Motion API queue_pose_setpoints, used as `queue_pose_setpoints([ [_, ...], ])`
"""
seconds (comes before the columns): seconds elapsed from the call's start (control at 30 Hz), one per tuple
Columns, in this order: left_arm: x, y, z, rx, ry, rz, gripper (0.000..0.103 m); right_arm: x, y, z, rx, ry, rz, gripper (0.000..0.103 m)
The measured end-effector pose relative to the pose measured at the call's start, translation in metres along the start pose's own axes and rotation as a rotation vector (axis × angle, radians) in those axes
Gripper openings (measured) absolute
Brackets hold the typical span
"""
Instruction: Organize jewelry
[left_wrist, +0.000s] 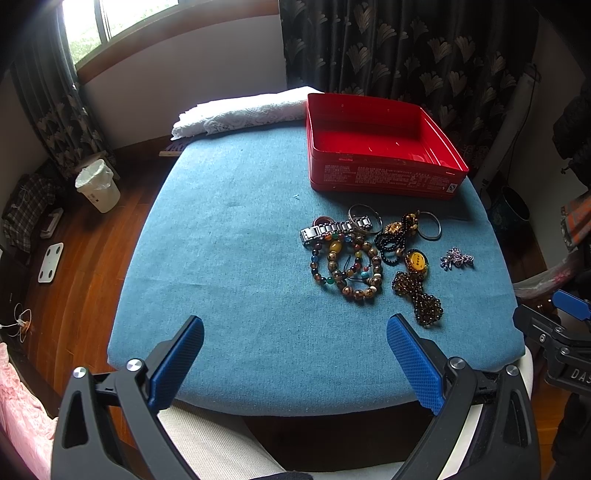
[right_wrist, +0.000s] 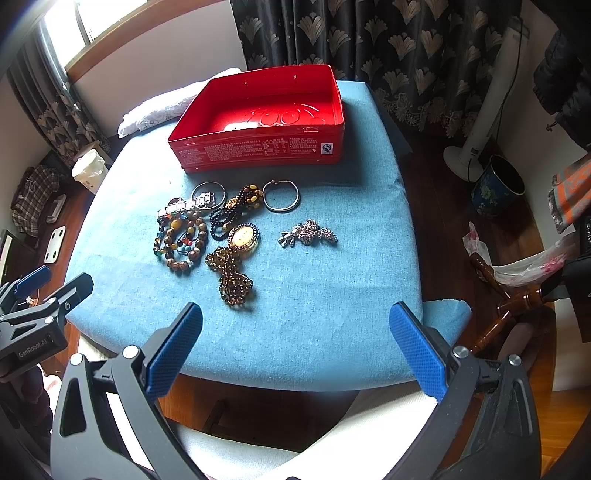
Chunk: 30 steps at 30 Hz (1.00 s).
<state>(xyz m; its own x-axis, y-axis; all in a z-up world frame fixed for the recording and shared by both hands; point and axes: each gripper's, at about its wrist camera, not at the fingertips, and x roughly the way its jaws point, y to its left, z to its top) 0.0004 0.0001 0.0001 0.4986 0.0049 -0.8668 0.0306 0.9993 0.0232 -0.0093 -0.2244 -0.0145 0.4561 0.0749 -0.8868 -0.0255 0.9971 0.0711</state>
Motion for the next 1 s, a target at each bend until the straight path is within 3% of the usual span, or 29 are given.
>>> queue_pose_setpoints([
  [0.53, 0.001, 0.000, 0.000, 0.000, 0.003, 0.001, 0.097, 0.001, -0.001, 0.000, 0.001, 0.002, 0.000, 0.098],
  [0.93, 0.030, 0.009, 0.008, 0.000, 0.027, 0.003, 0.096, 0.022, -0.014, 0.010, 0.016, 0.025, 0.046, 0.098],
  [1.0, 0.039, 0.010, 0.012, -0.004, 0.045, -0.011, 0.091, 0.028, -0.016, 0.014, 0.018, 0.034, 0.056, 0.098],
])
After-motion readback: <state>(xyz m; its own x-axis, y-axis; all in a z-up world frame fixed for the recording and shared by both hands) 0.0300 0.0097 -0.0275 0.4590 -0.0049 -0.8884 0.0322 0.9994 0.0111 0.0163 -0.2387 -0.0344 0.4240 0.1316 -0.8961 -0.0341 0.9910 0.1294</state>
